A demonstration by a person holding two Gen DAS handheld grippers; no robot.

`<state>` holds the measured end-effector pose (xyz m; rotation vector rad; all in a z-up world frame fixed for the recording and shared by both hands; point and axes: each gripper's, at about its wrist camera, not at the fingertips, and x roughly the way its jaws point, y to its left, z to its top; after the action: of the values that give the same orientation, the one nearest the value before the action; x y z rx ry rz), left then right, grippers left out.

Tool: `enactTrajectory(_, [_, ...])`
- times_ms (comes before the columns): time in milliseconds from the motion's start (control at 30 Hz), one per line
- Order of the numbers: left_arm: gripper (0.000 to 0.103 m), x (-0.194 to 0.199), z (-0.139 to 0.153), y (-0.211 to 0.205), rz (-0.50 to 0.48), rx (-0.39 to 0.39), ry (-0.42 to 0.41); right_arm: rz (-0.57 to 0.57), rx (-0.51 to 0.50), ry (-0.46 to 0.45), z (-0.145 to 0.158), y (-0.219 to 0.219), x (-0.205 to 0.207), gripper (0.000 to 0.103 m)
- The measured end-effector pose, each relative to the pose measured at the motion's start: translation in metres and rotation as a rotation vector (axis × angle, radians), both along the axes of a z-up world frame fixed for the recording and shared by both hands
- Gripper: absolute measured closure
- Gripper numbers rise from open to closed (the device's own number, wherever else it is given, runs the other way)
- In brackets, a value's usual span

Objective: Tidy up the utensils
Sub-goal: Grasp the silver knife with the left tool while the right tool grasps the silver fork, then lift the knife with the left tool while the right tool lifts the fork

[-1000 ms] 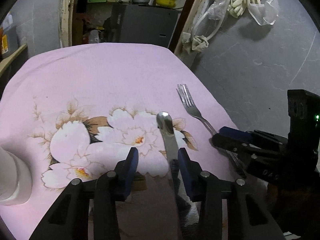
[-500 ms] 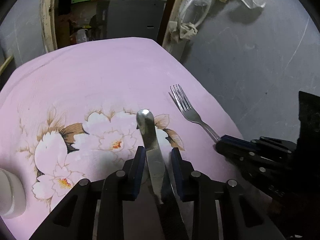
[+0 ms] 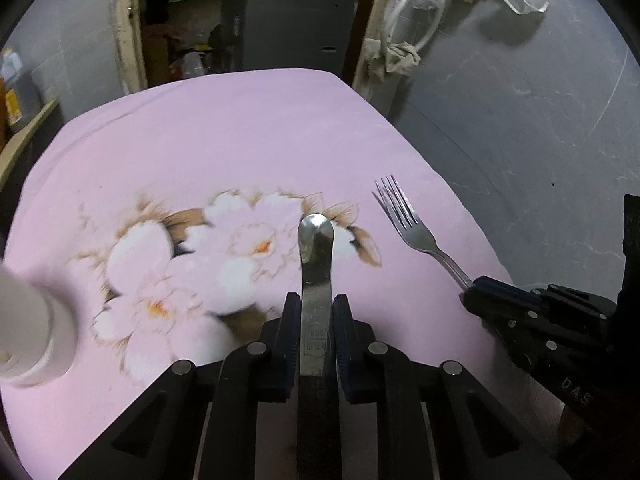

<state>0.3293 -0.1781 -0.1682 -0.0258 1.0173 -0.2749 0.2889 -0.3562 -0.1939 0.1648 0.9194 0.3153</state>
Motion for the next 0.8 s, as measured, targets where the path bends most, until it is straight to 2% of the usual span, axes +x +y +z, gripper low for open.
enactTrajectory(200, [0.087,-0.013,-0.003,0.012,0.003,-0.015,0.032,0.062,0.019,0.017,-0.003,-0.004,0.019,0.094])
enactTrajectory(267, [0.087,-0.013,-0.003,0.010,-0.010,-0.007,0.038,0.095,0.010,0.028,-0.002,-0.003,0.031,0.086])
enactTrajectory(333, [0.087,-0.011,-0.003,0.010,-0.020,-0.003,0.045,0.113,-0.001,0.014,0.000,-0.001,0.036,0.072])
enactTrajectory(367, [0.087,-0.010,-0.002,0.009,-0.021,-0.003,0.047,0.119,-0.005,0.006,0.001,-0.001,0.040,0.071])
enactTrajectory(600, [0.087,-0.004,-0.003,0.007,-0.010,-0.008,0.034,0.181,-0.017,-0.008,-0.005,0.005,0.078,0.071])
enactTrajectory(800, [0.087,0.007,-0.002,-0.004,0.014,0.047,0.003,0.266,-0.012,-0.012,-0.002,0.016,0.109,0.071])
